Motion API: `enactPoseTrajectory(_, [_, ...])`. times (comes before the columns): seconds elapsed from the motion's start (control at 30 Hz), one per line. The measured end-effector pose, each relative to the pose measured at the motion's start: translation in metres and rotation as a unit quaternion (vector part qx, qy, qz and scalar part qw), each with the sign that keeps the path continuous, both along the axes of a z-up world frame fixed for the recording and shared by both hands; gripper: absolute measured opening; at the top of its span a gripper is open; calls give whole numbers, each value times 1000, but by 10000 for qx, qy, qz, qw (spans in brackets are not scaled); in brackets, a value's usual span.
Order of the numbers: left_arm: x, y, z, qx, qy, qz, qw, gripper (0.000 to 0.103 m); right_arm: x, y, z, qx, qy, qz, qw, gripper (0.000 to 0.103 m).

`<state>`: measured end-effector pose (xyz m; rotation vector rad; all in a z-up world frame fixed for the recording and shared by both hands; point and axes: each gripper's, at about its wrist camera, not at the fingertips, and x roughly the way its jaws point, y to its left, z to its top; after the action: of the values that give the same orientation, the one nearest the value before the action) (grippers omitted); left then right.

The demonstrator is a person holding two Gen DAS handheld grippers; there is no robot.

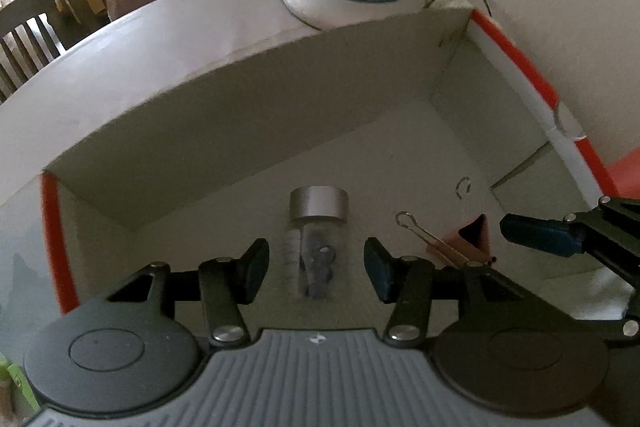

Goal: Organize rigid objects
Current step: 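Open both tools to release the clip and jar inside the box, then withdraw both tools from the box back toward the table items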

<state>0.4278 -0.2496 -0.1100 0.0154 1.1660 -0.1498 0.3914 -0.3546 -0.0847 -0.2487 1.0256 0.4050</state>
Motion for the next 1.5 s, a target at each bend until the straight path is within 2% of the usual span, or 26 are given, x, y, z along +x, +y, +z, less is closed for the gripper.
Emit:
enactPoseTrajectory(0.17, [-13,4,16,-8,-215,119,9997,51,-12,-1,12,95,-142,48,9998,61])
enactPoseTrajectory(0.9, [-93,40,73,-249,-1015,460,9935,51,-76,6,70,651,-718,478,9941,71])
enactPoseTrajectory(0.97, [-102,46,78,-314,-1077,518,9923,57,-82,9,75,691,-749,500,9935,73])
enactPoseTrajectory(1.0, [-107,50,81,-358,-1129,558,9914,65,-85,11,77,720,-755,516,9932,73])
enactPoseTrajectory(1.03, [-113,53,84,-383,-1182,579,9906,67,-89,13,79,741,-768,537,9928,73])
enactPoseTrajectory(1.2, [-138,73,96,-497,-1352,650,9874,67,-106,26,88,815,-854,549,9915,77])
enactPoseTrajectory(1.5, [-185,113,108,-463,-1595,723,9834,68,-142,52,93,1032,-890,511,9894,85])
